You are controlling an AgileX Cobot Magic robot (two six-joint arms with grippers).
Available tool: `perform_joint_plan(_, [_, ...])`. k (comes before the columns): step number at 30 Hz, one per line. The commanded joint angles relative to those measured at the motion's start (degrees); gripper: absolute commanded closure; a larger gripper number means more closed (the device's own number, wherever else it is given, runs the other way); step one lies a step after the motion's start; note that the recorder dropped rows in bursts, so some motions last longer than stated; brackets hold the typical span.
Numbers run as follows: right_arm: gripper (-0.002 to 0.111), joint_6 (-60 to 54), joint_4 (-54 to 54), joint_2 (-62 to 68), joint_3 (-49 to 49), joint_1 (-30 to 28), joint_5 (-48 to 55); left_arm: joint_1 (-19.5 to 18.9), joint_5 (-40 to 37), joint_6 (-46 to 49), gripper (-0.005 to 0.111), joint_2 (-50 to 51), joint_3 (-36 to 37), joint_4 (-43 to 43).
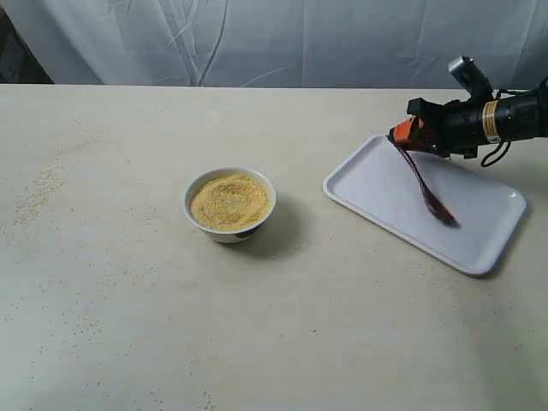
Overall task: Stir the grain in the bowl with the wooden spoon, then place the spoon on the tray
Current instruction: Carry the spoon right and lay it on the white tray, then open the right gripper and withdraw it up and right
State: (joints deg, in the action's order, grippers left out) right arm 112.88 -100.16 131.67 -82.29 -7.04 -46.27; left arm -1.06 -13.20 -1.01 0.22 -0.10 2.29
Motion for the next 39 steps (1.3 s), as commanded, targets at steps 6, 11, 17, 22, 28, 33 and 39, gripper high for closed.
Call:
perform_joint_plan(6, [0.062,-0.9,0.2,-1.5,0.3,-0.5,1.6,-0.2,0.2,0.0,0.107,-0.2,0.1,0.1])
perform_joint_plan(11, [0.089,-0.9,0.2,-9.8,0.3,-0.8,-3.2,-0.2,0.2,0.0,0.107,-0.2,0.1,0.1])
perform_joint_plan(17, [0.108,-2.4,0.2,-25.8,2.9,3.6,-0.4,-0.2,0.2,0.0,0.107,-0.2,0.1,0.1])
perform_joint_plan(22, [0.109,-11.6,0.2,-45.4,22.5,16.0,42.1,-0.2,0.4,0.0,0.107,-0.2,0.1,0.1])
perform_joint_plan(28, [0.109,-42.0,26.2,-53.0,30.6,18.7,86.5,-0.2,0.4,0.0,0.107,-0.2,0.1,0.1])
perform_joint_plan(33, [0.109,-89.7,74.7,-53.7,30.6,15.1,86.5,-0.2,0.4,0.0,0.107,-0.2,0.1,0.1])
perform_joint_plan(39, [0.109,-123.6,107.6,-59.5,30.7,15.0,85.8,-0.2,0.4,0.0,0.107,-0.2,0.1,0.1])
